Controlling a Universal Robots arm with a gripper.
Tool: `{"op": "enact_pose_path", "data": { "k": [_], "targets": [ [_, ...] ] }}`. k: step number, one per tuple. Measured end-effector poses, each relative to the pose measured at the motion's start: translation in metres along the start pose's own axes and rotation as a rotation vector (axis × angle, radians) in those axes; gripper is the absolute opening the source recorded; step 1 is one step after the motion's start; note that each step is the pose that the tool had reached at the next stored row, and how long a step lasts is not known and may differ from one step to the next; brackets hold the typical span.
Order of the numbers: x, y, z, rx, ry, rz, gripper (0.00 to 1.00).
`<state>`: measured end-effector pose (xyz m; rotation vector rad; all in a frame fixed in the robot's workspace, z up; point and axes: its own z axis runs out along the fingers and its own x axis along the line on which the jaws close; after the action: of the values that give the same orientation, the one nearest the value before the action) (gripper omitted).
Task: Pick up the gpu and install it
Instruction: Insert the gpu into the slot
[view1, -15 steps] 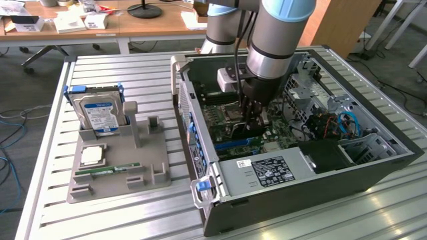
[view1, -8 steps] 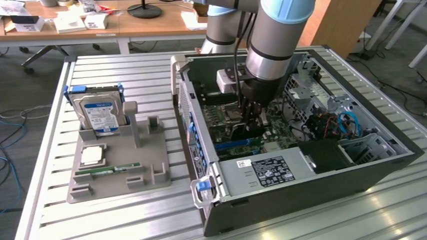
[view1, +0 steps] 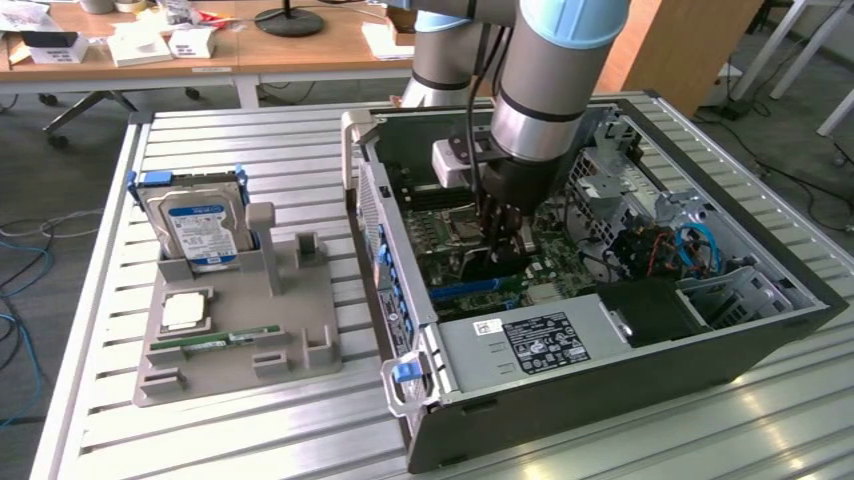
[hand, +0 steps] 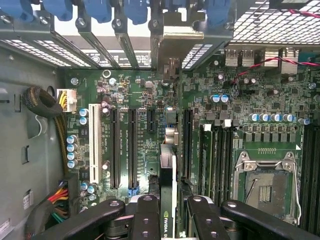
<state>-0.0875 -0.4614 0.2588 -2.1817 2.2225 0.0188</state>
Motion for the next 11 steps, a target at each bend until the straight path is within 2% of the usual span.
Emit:
{"op": "enact_pose_path", "data": {
  "k": [11],
  "targets": [
    [0.0011,0.0017,0.0000,0.0000,0.0002,0.000,0.26]
  ]
}}
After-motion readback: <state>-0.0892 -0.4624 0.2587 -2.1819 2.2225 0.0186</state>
